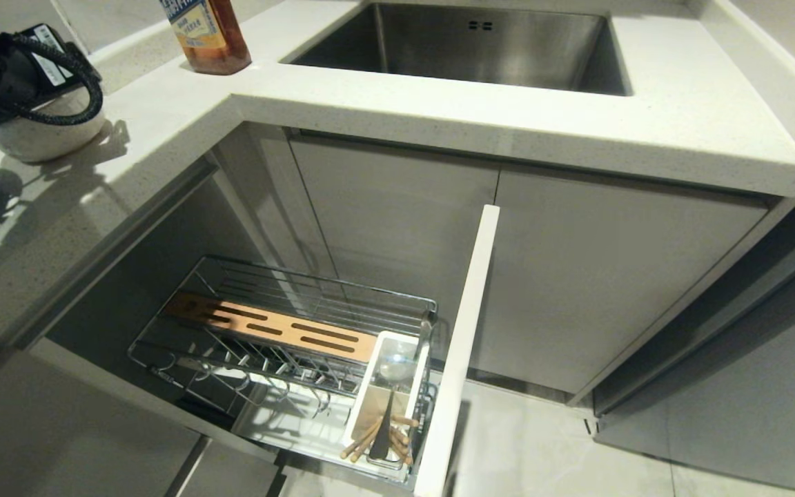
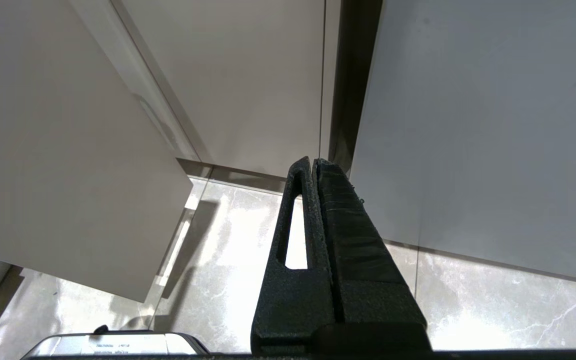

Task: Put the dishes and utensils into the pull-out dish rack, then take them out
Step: Pick up the bowl and place it in the cupboard

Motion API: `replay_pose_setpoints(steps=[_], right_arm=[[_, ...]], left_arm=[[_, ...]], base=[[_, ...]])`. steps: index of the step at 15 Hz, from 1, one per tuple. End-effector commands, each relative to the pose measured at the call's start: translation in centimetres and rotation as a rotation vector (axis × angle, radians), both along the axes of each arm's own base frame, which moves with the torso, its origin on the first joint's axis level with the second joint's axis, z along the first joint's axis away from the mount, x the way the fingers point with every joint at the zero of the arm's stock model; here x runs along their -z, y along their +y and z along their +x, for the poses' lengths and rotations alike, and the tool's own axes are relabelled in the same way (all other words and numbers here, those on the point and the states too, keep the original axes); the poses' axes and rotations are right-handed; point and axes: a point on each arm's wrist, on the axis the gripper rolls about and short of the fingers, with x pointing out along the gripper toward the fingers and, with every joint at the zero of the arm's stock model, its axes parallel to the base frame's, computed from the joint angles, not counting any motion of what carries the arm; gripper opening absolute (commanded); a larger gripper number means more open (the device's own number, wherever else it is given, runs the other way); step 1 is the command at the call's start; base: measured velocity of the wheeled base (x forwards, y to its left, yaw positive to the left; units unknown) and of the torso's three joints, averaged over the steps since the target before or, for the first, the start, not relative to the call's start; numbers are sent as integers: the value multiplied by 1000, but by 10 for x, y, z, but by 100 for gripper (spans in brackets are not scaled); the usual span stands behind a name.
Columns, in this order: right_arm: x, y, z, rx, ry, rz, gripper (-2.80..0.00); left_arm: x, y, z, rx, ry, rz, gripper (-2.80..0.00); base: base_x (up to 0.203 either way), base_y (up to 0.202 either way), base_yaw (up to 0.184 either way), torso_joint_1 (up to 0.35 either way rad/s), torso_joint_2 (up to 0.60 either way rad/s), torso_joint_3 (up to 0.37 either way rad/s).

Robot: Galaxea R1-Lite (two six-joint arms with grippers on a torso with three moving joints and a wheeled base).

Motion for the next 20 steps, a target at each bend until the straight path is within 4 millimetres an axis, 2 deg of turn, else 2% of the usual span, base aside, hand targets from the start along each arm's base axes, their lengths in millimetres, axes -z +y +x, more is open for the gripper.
replay_pose_setpoints(steps=[1, 12, 16, 19, 20], right_arm=[[0, 0, 0, 0, 1, 0, -280], [0, 0, 0, 0, 0, 0, -280], [0, 0, 0, 0, 0, 0, -280], [0, 0, 0, 0, 1, 0, -280], [0, 0, 0, 0, 0, 0, -280]], left_arm=[[1, 0, 0, -4, 5, -1, -280], [-3, -1, -5, 21, -8, -6, -280], [-14, -6, -30, 63, -5, 56, -280], [-29, -14, -56, 102, -62, 74, -280], [-37, -14, -72, 106, -103, 69, -280]], base=[[0, 0, 0, 0, 0, 0], [0, 0, 0, 0, 0, 0], [0, 0, 0, 0, 0, 0], [0, 0, 0, 0, 0, 0], [0, 0, 0, 0, 0, 0]])
